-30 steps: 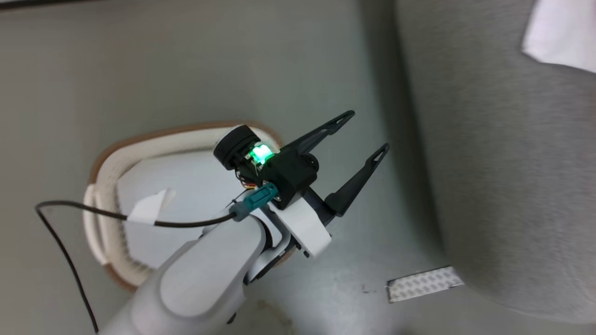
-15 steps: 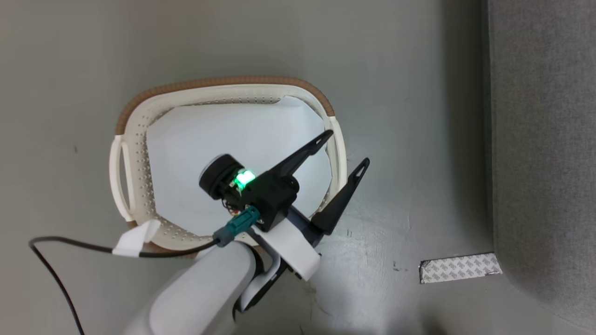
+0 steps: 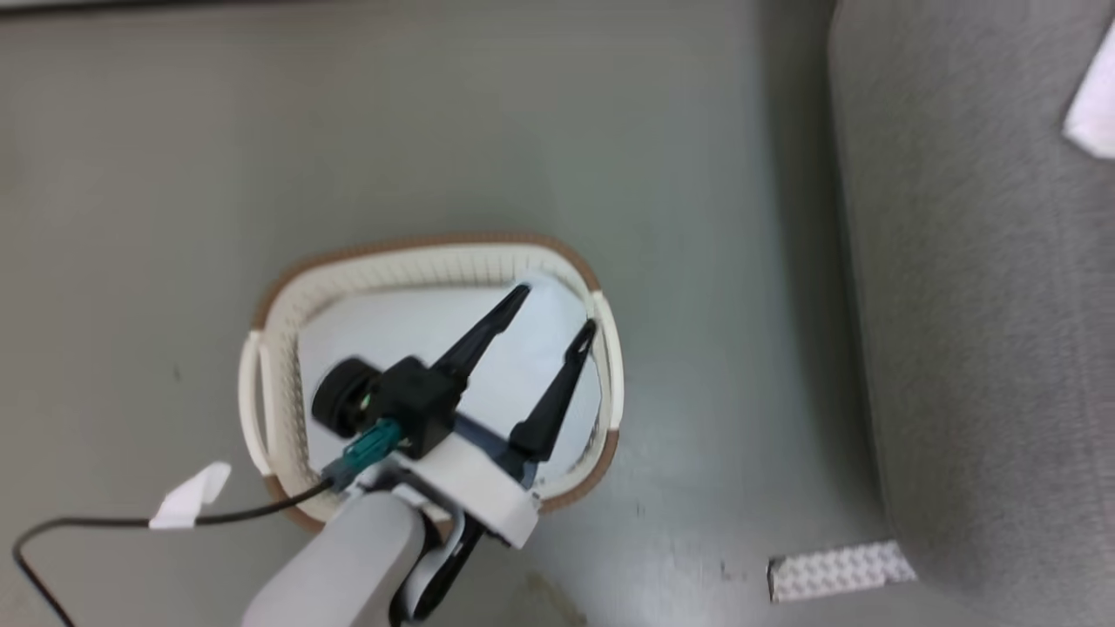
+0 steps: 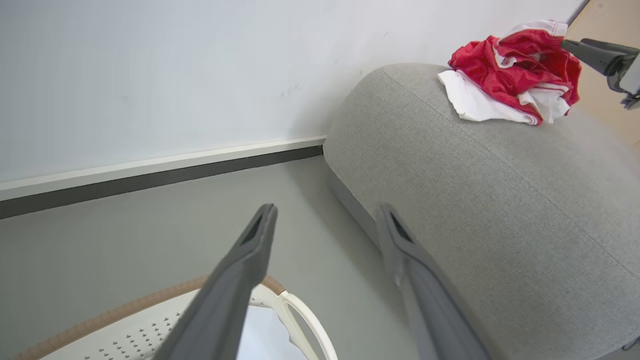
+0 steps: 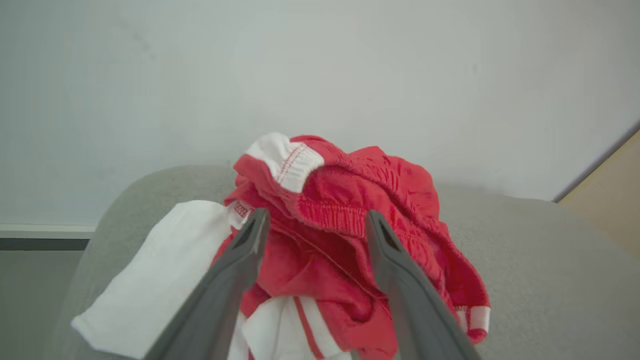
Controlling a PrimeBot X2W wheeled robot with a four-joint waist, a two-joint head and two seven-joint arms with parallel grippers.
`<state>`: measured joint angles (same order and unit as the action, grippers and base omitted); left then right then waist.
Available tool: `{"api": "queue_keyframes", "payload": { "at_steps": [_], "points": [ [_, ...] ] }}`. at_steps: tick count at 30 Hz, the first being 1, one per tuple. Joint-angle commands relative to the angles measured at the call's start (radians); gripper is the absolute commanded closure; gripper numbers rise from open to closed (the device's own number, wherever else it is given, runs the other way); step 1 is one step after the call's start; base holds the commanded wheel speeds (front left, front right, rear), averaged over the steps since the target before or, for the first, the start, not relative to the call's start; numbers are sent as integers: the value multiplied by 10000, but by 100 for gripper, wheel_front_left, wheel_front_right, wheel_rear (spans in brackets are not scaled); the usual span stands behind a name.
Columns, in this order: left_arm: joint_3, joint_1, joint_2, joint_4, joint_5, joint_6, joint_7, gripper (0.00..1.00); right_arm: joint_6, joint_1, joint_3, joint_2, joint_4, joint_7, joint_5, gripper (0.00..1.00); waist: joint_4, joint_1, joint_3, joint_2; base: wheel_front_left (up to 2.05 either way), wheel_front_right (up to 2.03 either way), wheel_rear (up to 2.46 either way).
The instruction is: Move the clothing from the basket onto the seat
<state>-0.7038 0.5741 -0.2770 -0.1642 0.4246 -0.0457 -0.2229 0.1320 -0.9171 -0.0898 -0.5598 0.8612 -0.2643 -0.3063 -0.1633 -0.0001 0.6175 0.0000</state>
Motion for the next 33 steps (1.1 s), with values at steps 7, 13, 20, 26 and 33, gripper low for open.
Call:
{"api": "queue_keyframes", "payload": {
  "at_steps": [7,13,20,26,33],
  "points": [
    [1176,-1881,109,-586,660,-633,-435,0,-26,3948,-313,830,-3745,2,-231,0,546,1,-3287,0,0,0,0],
    [2454,-3540,209,-400,414,-975,-410,0,-24,6483,-796,2214,-5662,4,466,0,956,1,-4647,0,0,0,0],
    [4216,-5701,421,-344,-199,-1077,-414,0,-26,9115,-464,3978,-6661,4,1135,0,1393,1,-6021,0,0,0,0],
    [5306,-6745,863,-307,-818,-512,-415,0,-26,10257,-213,4739,-6719,5,1710,0,1589,1,-6497,0,0,0,0],
    [6183,-7044,1472,-235,-1491,258,-416,0,-26,10721,-239,5066,-6801,4,1953,0,1579,1,-6712,0,0,0,0]
  ]
}}
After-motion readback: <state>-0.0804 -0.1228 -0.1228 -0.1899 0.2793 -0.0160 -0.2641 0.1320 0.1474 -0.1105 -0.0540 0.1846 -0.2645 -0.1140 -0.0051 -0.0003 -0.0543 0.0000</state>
